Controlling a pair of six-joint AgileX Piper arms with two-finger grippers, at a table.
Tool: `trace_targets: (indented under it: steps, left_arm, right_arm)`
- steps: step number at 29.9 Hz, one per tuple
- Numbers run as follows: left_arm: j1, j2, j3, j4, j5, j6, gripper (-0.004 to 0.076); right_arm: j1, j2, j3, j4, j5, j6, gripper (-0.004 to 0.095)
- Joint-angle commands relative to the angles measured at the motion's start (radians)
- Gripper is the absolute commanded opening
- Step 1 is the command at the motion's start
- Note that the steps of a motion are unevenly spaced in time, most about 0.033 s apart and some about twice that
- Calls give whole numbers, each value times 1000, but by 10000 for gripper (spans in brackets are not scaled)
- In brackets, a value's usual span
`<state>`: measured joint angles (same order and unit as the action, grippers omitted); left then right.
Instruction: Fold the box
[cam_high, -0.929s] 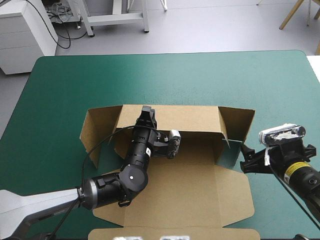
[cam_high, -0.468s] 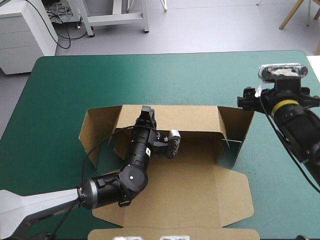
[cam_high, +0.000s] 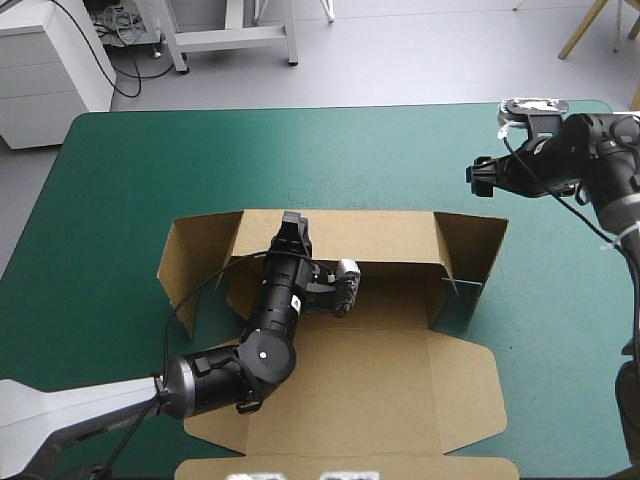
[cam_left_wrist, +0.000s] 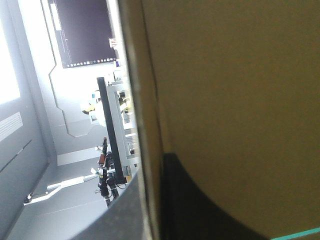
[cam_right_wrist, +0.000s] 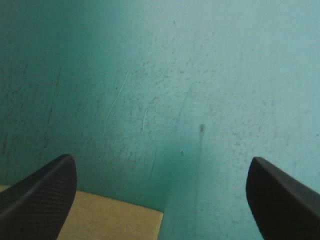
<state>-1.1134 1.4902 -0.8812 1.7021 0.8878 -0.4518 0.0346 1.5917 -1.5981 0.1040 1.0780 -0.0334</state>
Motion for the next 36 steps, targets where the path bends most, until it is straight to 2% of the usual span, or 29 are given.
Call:
trace_targets:
  steps: [1, 2, 9, 19, 30, 36]
  left_arm:
    - [-7, -38, -19, 68, 55, 8, -10]
    - [-7, -38, -19, 68, 55, 8, -10]
    - [-7, -38, -19, 64, 58, 8, -10]
    - [-7, -38, -19, 64, 60, 8, -10]
    - [-7, -38, -19, 64, 60, 8, -10]
    - [-7, -38, -19, 64, 56, -2, -10]
  right_arm:
    - [-10, -10, -53, 58, 91, -68, 834]
    - [-10, -7, -53, 59, 129, -88, 830]
    - [-10, -58, 13, 64, 126, -103, 823]
    - [-10, -206, 273, 91, 102, -117, 823]
    - [-6, -436, 575, 278, -134, -213, 818]
    - [19, -512, 764, 557, -285, -512, 818]
